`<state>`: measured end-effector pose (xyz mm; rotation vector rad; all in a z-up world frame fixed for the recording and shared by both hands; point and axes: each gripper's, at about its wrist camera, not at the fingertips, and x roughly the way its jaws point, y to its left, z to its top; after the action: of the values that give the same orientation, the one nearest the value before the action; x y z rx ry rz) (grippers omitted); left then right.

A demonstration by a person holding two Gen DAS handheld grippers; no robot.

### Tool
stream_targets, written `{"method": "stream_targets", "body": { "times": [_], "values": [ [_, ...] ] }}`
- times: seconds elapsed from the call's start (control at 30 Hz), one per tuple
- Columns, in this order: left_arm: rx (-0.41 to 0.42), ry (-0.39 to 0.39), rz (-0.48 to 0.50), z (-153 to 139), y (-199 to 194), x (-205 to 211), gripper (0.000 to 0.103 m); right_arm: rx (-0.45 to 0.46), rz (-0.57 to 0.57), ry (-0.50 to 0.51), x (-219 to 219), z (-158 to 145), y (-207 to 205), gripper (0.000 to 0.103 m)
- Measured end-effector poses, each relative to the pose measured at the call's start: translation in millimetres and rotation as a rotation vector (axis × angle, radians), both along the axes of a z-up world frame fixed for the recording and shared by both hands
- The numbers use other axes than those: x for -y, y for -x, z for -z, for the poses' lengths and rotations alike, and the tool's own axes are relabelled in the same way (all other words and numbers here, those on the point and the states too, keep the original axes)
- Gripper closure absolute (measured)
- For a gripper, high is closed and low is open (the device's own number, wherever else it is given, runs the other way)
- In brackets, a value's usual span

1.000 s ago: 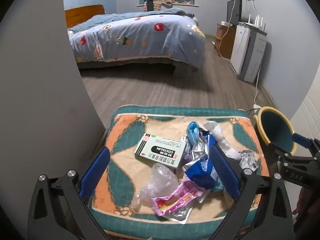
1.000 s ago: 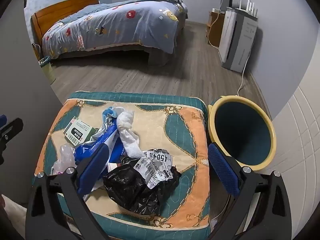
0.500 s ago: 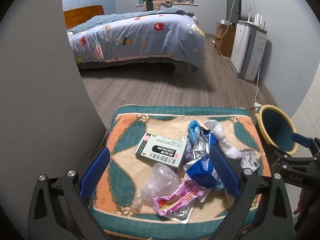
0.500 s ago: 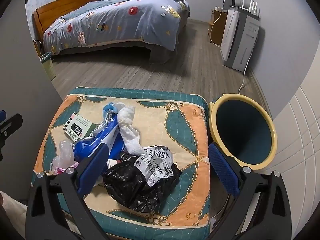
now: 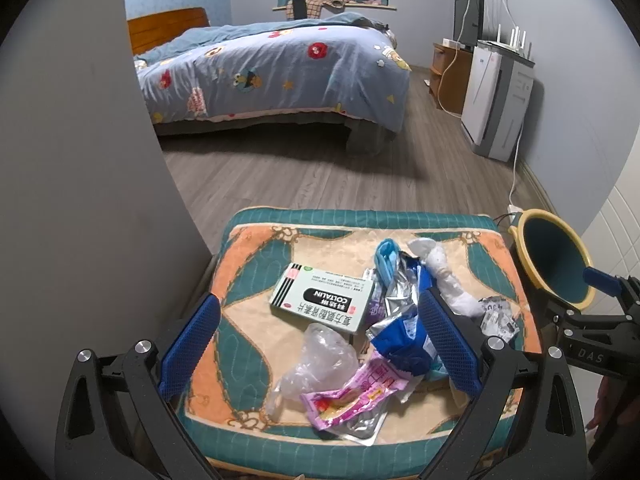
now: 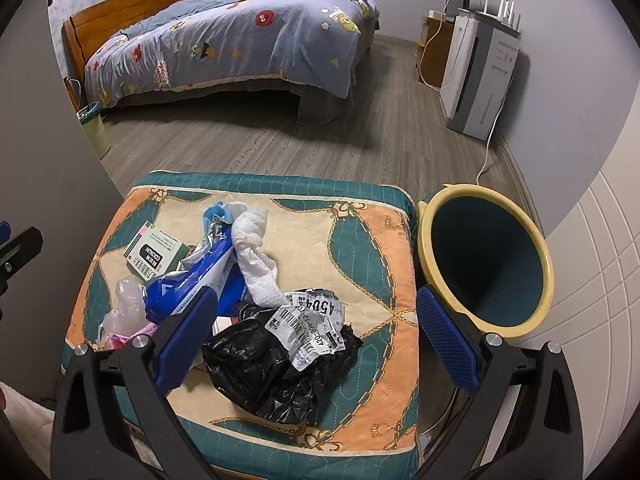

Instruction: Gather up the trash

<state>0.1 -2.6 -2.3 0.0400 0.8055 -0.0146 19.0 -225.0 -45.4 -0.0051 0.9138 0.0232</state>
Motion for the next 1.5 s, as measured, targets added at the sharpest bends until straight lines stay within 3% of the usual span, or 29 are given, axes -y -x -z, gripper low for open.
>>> {"method": "stream_targets", "body": {
  "times": [1.5],
  "values": [
    [-0.009, -0.007, 0.002, 9.7, 3.1, -1.7, 0.005, -0.014, 0.031, 0.001, 6.1, -3.6, 1.4, 0.006]
  ]
}}
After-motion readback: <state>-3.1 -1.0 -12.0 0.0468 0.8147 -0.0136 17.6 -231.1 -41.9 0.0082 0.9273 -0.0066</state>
